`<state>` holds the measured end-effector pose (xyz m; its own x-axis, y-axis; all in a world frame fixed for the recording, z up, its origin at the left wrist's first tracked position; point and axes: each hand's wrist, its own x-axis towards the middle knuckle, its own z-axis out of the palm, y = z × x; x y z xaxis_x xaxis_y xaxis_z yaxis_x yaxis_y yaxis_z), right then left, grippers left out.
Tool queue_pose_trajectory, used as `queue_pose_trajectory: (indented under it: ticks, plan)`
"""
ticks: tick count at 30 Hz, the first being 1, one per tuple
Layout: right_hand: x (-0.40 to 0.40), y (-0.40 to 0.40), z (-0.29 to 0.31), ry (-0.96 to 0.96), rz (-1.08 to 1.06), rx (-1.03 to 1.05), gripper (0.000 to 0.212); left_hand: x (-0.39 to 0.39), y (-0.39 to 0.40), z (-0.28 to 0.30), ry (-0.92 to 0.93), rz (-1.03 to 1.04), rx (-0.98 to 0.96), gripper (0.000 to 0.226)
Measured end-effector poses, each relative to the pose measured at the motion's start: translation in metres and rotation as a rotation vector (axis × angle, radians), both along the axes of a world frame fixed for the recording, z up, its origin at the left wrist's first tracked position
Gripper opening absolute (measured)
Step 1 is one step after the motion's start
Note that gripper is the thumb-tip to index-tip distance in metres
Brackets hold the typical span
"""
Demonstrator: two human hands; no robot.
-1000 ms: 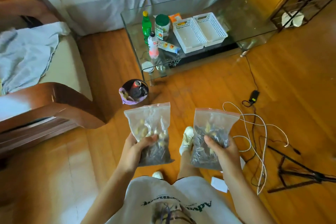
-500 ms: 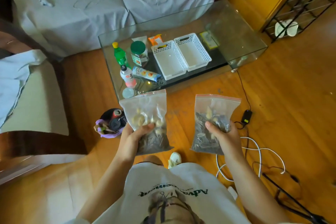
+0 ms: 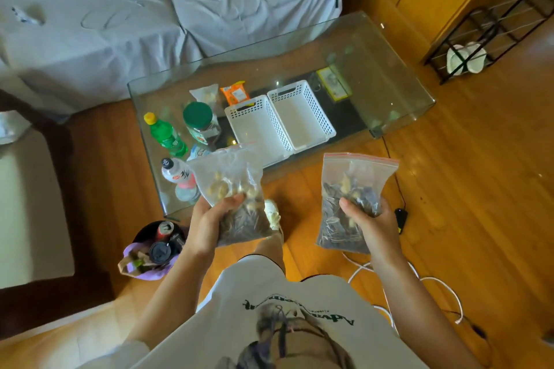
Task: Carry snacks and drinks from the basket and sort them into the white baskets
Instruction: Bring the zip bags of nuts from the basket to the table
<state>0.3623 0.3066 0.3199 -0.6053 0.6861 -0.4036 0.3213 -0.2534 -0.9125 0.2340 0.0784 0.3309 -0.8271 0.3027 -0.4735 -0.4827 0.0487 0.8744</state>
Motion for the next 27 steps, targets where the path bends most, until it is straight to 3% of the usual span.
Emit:
queue_pose_trajectory:
  ticks: [4,8,16,22,27]
  plan:
    - [-0.068,0.045,0.006,0.018,0.042,0.017,0.045,-0.067,0.048,0.005,0.011,-0.018,0.021,0.027]
    - [-0.131,0.087,0.017,0.032,0.059,0.051,0.037,-0.130,0.088,0.012,0.047,-0.056,0.033,0.015]
    - [-0.222,0.155,0.007,-0.004,0.059,0.040,0.049,-0.209,0.143,0.008,0.004,-0.024,0.003,0.016]
    - [-0.299,0.217,-0.012,-0.047,0.146,0.002,0.046,-0.255,0.181,-0.010,-0.064,0.137,-0.039,0.016]
    - [-0.377,0.268,-0.029,-0.124,0.269,-0.013,0.032,-0.303,0.231,-0.035,-0.145,0.279,-0.097,0.034]
